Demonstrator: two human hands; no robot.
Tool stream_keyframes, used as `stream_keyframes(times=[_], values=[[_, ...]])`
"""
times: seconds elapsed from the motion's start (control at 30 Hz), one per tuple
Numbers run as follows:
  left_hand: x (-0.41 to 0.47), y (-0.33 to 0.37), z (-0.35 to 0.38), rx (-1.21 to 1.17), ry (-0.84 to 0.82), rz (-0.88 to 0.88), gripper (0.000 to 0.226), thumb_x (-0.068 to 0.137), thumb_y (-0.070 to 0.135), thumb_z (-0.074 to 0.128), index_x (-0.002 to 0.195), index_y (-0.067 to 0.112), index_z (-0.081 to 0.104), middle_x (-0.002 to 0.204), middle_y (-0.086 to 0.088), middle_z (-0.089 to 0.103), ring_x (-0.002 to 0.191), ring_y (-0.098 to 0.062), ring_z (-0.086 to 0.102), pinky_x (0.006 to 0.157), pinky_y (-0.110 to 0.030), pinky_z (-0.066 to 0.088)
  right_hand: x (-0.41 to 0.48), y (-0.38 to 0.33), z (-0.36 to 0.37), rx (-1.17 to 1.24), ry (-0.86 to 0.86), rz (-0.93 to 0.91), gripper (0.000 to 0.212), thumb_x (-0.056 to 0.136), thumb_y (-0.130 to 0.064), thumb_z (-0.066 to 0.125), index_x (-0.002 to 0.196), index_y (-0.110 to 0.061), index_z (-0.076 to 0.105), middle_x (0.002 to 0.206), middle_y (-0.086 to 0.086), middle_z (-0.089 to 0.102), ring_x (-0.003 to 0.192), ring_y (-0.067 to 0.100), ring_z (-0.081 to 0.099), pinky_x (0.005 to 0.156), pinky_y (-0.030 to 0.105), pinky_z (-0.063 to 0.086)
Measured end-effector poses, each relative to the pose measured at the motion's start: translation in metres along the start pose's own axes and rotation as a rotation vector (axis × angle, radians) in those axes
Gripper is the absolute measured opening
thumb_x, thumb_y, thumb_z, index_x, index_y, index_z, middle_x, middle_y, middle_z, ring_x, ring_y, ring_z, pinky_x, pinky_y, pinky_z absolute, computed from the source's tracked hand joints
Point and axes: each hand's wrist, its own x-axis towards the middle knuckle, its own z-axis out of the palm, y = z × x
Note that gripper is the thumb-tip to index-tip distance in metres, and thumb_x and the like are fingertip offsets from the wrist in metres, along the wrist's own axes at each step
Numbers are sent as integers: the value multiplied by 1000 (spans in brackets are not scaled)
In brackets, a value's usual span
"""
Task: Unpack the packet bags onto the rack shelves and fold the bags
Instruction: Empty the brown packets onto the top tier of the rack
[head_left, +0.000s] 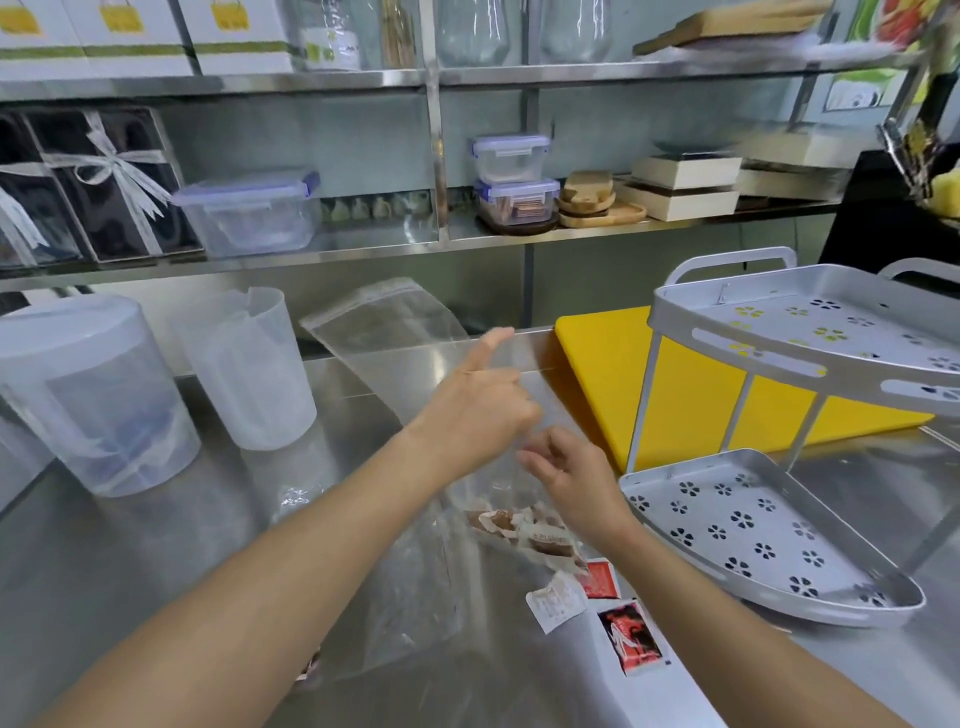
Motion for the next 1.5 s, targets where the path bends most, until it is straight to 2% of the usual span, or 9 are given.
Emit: stream_keyframes(times=[0.17, 0.3, 0.5, 0.73, 0.93, 1.0, 1.13, 1.33, 1.5], values=[[9, -13, 0, -192, -98, -161, 19, 83, 13, 55, 77, 25, 68, 70, 7, 66, 83, -13, 62, 113, -43, 0, -13, 18, -9, 11, -20, 71, 18, 83, -20, 65, 69, -11, 58, 71, 8, 62, 59, -1, 51, 56, 10, 42], [13, -24, -3, -274, -71, -226, 17, 86, 21, 56, 75, 24, 68, 70, 9, 66, 81, -13, 62, 110, -39, -1, -22, 30, -15, 61, -9, 99, 7, 81, -23, 67, 87, -19, 69, 82, -3, 70, 72, -4, 62, 60, 7, 47], [19, -35, -6, -338, -24, -294, 18, 88, 22, 54, 78, 25, 70, 74, 11, 71, 82, -10, 61, 107, -38, -2, -31, 38, -25, 220, 33, 163, 22, 73, -20, 75, 94, -28, 70, 85, -14, 75, 85, 4, 68, 71, 13, 51], [20, -47, -9, -332, 2, -339, 17, 88, 24, 56, 77, 24, 69, 65, 14, 60, 80, -11, 59, 109, -40, 3, -31, 44, -36, 204, 42, 183, 23, 76, -13, 71, 83, -35, 73, 81, -21, 74, 81, 0, 68, 70, 12, 52], [19, -57, -2, -383, 19, -361, 17, 86, 29, 60, 72, 23, 68, 60, 14, 58, 75, -12, 59, 106, -37, 9, -25, 43, -41, 171, 113, 211, 19, 79, -5, 68, 97, -6, 72, 74, -14, 72, 62, -11, 62, 57, 4, 45], [16, -64, 2, -422, 17, -406, 18, 84, 33, 62, 69, 23, 65, 63, 12, 64, 73, -13, 59, 104, -35, 12, -23, 35, -49, 140, 154, 180, 11, 77, -8, 70, 87, -12, 74, 55, -24, 66, 53, -12, 58, 50, 2, 40], [4, -77, 13, -588, -14, -506, 16, 79, 43, 64, 66, 33, 62, 64, 13, 65, 80, -12, 57, 100, -31, 15, -14, 14, -67, 70, 251, 87, 24, 75, -14, 73, 64, -35, 68, 59, -25, 66, 61, -8, 56, 56, 7, 40], [-9, -78, 25, -762, -39, -647, 20, 76, 42, 67, 59, 43, 57, 66, 17, 62, 107, -26, 47, 87, -25, 24, 4, -13, -87, 58, 359, -30, 36, 76, -12, 71, 55, -42, 65, 61, -26, 67, 62, 1, 55, 59, 12, 42], [-10, -74, 20, -803, -24, -607, 9, 79, 31, 68, 74, 25, 70, 72, 5, 69, 87, -23, 60, 93, -39, 40, 7, -20, -89, -1, 395, -73, 28, 76, -15, 72, 63, -38, 64, 67, -17, 65, 65, 7, 56, 65, 26, 45]])
